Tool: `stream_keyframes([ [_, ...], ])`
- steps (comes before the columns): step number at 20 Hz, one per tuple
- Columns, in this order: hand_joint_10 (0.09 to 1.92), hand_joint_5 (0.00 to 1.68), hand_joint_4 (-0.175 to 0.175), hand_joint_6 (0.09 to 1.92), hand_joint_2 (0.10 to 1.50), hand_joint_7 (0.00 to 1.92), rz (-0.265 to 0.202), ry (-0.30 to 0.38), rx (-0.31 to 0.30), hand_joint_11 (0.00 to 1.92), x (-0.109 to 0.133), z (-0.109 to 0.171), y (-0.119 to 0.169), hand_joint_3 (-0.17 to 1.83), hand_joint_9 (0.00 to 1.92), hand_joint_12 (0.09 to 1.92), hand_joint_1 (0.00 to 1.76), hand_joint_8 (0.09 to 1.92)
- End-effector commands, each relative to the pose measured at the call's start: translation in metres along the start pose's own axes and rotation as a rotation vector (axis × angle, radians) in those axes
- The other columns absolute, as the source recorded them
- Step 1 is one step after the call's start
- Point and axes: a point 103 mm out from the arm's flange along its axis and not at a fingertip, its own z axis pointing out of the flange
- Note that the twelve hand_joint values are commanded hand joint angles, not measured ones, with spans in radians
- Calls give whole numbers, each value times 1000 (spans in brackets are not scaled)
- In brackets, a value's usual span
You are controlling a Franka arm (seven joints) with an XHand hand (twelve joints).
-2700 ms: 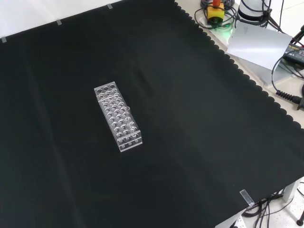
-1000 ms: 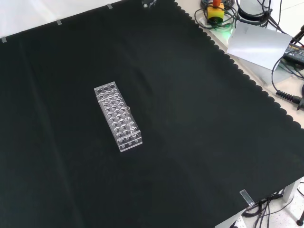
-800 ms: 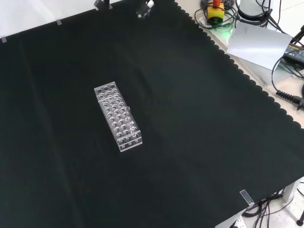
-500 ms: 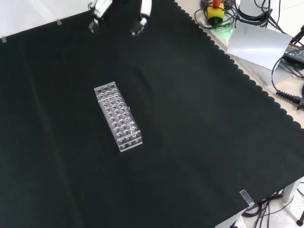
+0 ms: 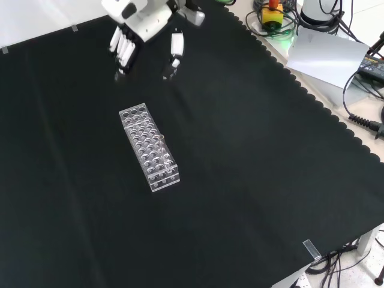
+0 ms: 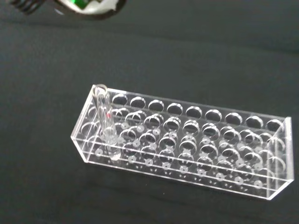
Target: Pick up the test tube.
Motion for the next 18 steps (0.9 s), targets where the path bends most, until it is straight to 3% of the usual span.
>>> stream_keyframes([
  [1,757,570,-136,146,710,676,-24,-28,72,529,13,34,28,556,746,1405,846,826],
  [6,743,601,-137,194,708,707,-30,-52,120,527,18,57,46,559,758,1404,855,815],
  [10,727,541,-138,469,704,732,-40,-68,154,521,21,75,57,569,769,1410,861,800],
  [18,728,546,-136,612,697,794,-54,-84,193,519,32,98,76,582,781,1409,877,812],
])
